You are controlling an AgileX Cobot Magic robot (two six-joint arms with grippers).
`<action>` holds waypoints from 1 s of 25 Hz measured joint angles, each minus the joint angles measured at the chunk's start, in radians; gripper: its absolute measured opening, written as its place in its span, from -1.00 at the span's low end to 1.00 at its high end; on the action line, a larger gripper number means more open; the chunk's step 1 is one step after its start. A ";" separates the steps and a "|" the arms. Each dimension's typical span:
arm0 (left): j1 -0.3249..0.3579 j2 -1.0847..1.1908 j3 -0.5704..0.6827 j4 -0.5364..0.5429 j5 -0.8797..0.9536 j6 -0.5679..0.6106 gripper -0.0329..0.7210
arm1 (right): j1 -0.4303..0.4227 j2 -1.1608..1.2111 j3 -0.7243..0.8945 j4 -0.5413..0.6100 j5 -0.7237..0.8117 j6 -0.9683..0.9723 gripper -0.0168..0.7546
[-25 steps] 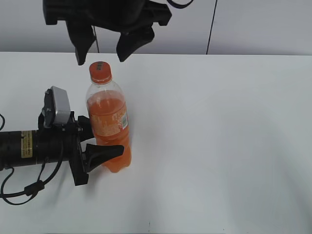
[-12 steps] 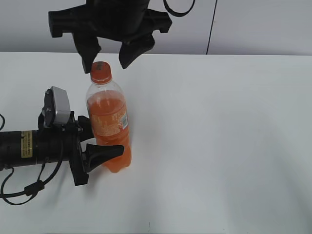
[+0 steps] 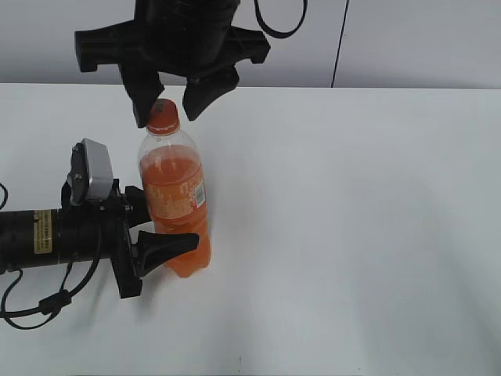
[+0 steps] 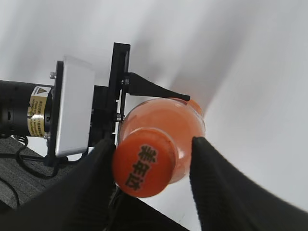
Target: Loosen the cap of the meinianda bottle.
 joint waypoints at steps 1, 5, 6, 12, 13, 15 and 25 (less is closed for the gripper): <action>0.000 0.000 0.000 0.000 0.000 0.000 0.15 | 0.000 0.000 0.000 0.000 0.000 0.000 0.03; 0.000 0.000 0.000 0.000 0.002 0.000 0.15 | 0.000 0.000 0.000 0.007 -0.004 -0.009 -0.23; 0.000 0.000 0.000 0.000 0.002 0.000 0.15 | 0.000 0.000 0.000 0.007 -0.004 -0.012 -0.23; 0.000 0.000 0.000 0.000 0.002 0.000 0.15 | 0.000 0.000 0.000 0.018 -0.004 -0.132 -0.23; 0.000 0.000 0.000 0.001 0.002 0.000 0.15 | 0.000 0.000 0.000 0.021 -0.004 -0.185 -0.23; 0.000 -0.001 0.000 0.002 0.002 0.000 0.15 | 0.000 0.000 0.000 0.027 -0.004 -0.325 -0.23; 0.000 -0.002 0.000 0.007 0.003 0.004 0.15 | 0.000 0.000 0.000 0.029 -0.001 -1.188 -0.24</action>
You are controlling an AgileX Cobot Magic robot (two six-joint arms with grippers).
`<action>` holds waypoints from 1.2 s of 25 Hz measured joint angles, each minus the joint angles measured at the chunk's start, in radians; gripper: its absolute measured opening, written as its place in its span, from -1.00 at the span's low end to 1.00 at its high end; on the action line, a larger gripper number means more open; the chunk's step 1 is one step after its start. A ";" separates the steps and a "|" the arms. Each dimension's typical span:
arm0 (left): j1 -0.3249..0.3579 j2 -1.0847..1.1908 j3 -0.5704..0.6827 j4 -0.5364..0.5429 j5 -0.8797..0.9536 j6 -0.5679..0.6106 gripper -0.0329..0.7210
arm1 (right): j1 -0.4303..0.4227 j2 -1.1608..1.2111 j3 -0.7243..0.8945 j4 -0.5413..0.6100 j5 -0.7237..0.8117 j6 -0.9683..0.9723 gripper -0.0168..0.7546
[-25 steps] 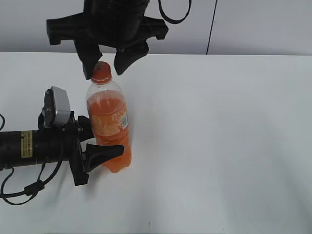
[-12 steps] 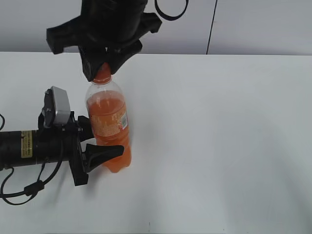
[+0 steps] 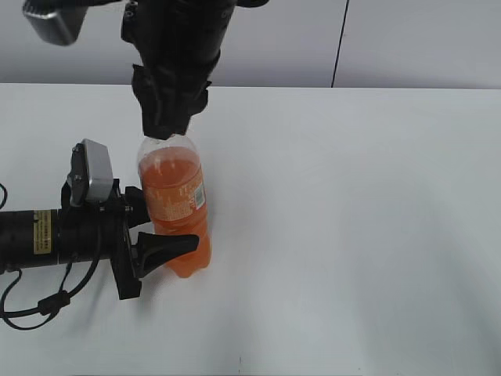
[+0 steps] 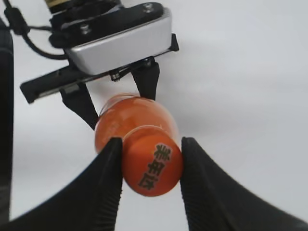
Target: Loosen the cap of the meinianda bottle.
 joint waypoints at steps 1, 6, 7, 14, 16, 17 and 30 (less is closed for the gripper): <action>0.000 0.000 0.000 0.001 0.000 0.000 0.15 | 0.000 0.000 0.000 0.000 0.001 -0.073 -0.24; 0.000 0.000 0.000 0.002 0.001 0.001 0.15 | 0.000 -0.001 0.000 0.003 0.004 -0.326 -0.24; 0.000 0.000 0.000 0.002 0.001 0.002 0.15 | 0.000 -0.001 0.000 0.003 0.004 -0.340 -0.24; 0.000 0.000 0.000 0.002 0.001 0.002 0.15 | 0.000 -0.001 -0.001 0.003 0.005 -0.342 -0.21; 0.000 0.000 0.000 0.000 0.002 -0.001 0.15 | 0.000 -0.001 -0.001 0.001 -0.004 -0.312 -0.03; 0.000 0.000 0.000 0.000 0.002 -0.004 0.15 | 0.000 -0.001 -0.001 0.001 -0.004 -0.292 0.12; 0.000 0.000 0.000 0.000 0.002 -0.005 0.15 | 0.000 -0.070 -0.015 0.011 -0.005 0.001 0.54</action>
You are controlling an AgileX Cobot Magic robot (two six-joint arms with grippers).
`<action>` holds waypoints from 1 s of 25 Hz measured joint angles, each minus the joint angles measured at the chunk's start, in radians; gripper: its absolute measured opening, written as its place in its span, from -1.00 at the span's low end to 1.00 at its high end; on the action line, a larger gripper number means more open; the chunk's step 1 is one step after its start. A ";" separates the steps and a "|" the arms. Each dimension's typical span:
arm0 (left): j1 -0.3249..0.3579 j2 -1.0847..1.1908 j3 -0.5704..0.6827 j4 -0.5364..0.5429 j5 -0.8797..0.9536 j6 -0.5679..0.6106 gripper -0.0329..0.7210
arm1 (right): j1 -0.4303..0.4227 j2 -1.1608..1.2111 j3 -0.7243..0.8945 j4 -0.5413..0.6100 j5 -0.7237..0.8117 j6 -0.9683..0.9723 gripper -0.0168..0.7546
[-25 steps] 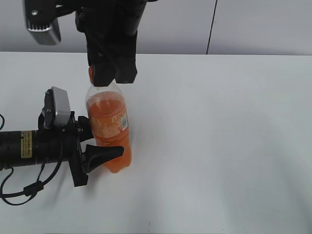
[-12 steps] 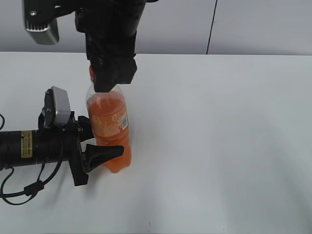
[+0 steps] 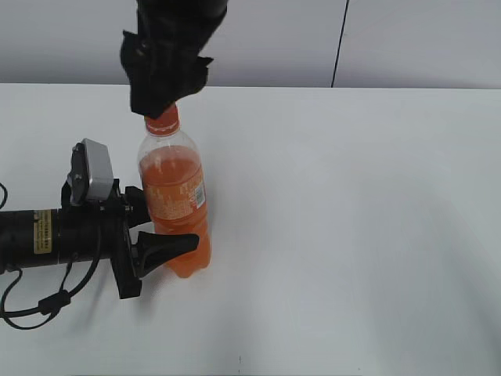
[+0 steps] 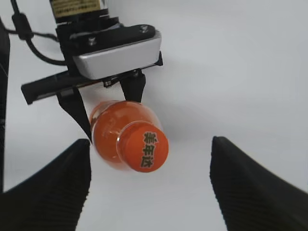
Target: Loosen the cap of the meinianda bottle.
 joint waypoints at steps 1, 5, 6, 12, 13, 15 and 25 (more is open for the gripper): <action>0.000 0.000 0.000 0.000 0.000 0.000 0.15 | 0.000 -0.006 -0.001 0.000 0.000 0.093 0.54; 0.000 0.000 0.000 0.000 0.000 0.000 0.15 | 0.000 -0.017 -0.002 -0.004 0.000 0.537 0.54; 0.000 0.000 0.000 0.000 0.000 0.000 0.15 | 0.000 -0.017 -0.002 -0.009 0.000 0.642 0.55; 0.000 0.000 0.000 0.000 0.000 0.000 0.15 | 0.000 -0.017 -0.002 -0.014 0.000 1.118 0.48; 0.000 0.000 0.000 0.000 0.000 0.000 0.15 | 0.000 -0.017 -0.002 -0.014 0.000 1.133 0.44; 0.000 0.000 0.000 0.000 0.000 0.000 0.15 | 0.000 -0.015 -0.002 -0.019 0.000 1.151 0.38; 0.000 0.000 0.000 0.000 0.000 0.000 0.15 | 0.000 0.033 0.000 -0.040 -0.001 1.161 0.34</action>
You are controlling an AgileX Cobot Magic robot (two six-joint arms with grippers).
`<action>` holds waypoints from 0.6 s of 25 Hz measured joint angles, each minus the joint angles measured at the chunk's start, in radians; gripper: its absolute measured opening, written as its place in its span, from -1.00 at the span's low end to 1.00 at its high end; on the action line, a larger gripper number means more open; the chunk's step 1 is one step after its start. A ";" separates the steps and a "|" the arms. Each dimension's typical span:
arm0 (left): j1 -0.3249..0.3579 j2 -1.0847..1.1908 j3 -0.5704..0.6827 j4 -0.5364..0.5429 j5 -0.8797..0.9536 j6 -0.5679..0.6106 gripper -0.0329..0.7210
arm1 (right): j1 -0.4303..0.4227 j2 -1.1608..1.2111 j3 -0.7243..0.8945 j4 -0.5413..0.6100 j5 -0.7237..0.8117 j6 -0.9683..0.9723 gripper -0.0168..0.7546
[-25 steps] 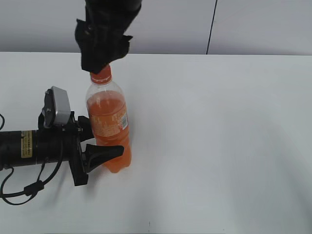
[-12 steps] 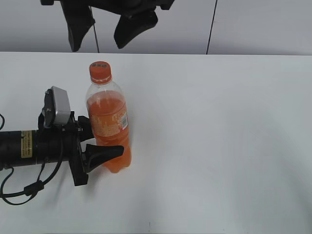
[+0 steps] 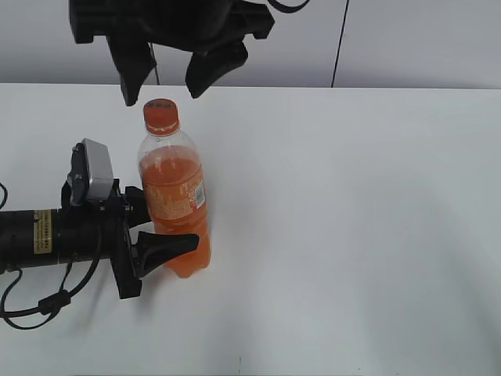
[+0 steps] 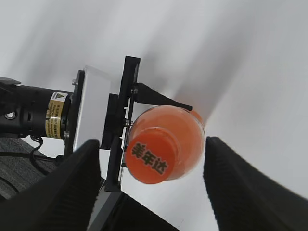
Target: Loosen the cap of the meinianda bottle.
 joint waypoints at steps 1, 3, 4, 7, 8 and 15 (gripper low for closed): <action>0.000 0.000 0.000 0.000 0.000 0.000 0.15 | 0.000 0.000 0.005 -0.001 0.000 0.000 0.34; 0.000 0.000 0.000 0.000 0.000 0.000 0.15 | 0.000 0.000 0.022 -0.001 0.000 0.000 0.34; 0.000 0.000 0.000 0.000 0.000 0.000 0.15 | 0.000 0.000 0.032 -0.001 0.000 0.000 0.34; 0.000 0.000 0.000 0.000 0.000 0.000 0.15 | 0.000 0.004 0.043 -0.001 0.001 0.000 0.34; 0.000 0.000 0.000 0.000 0.000 0.000 0.15 | 0.000 0.004 0.043 -0.001 0.001 0.000 0.34; 0.000 0.000 0.000 0.000 0.000 0.000 0.15 | 0.000 0.004 0.043 0.024 0.001 0.000 0.33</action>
